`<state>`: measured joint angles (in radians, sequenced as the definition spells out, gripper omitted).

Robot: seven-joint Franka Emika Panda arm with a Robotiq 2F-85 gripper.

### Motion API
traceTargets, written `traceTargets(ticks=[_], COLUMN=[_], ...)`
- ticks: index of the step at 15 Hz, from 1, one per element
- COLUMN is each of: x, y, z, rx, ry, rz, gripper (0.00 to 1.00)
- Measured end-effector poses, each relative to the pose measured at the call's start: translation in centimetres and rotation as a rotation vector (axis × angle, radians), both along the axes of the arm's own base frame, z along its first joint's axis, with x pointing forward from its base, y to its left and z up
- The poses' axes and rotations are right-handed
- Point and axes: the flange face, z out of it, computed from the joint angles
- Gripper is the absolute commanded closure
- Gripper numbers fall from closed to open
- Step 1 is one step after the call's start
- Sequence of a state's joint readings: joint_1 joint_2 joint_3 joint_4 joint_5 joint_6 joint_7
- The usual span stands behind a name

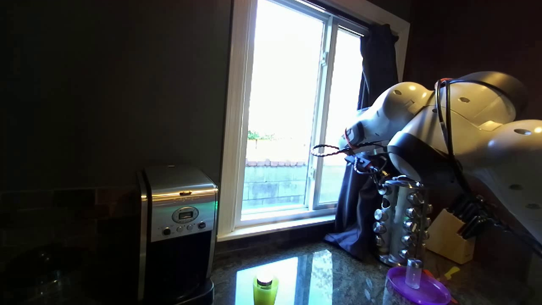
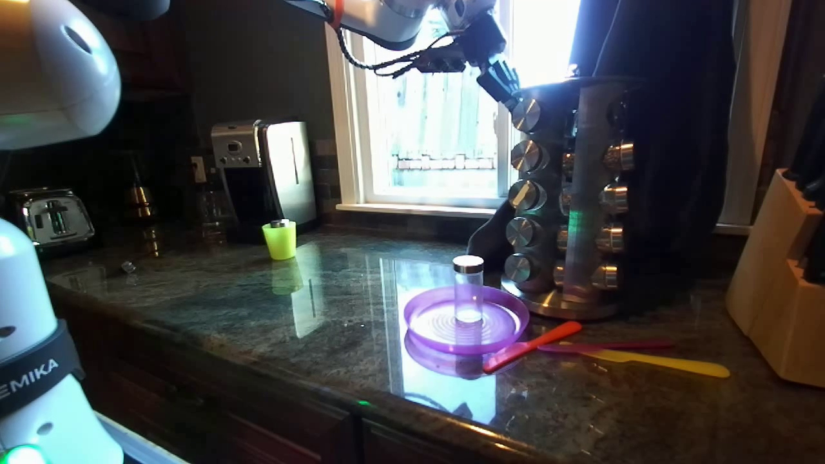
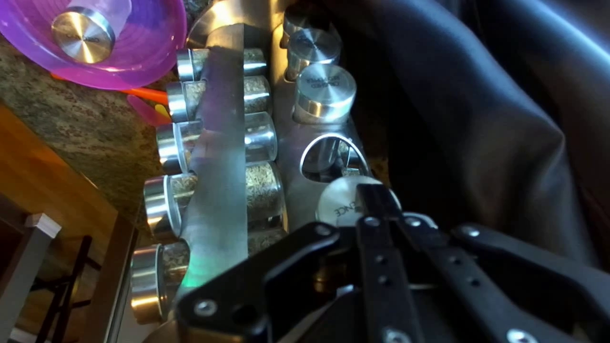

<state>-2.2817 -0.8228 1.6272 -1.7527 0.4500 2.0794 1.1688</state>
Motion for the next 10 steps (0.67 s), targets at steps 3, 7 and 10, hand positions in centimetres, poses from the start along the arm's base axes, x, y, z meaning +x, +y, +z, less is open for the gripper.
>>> traceTargets(ticks=[3, 7, 10], x=[-0.08, -0.09, 0.04], y=[-0.16, -0.38, -0.55], z=[0.1, 0.22, 0.28], rx=[0.004, 0.011, 0.011], ry=[-0.025, -0.075, -0.101], rz=[-0.044, -0.139, -0.184], gripper=[1.0, 1.0, 1.0])
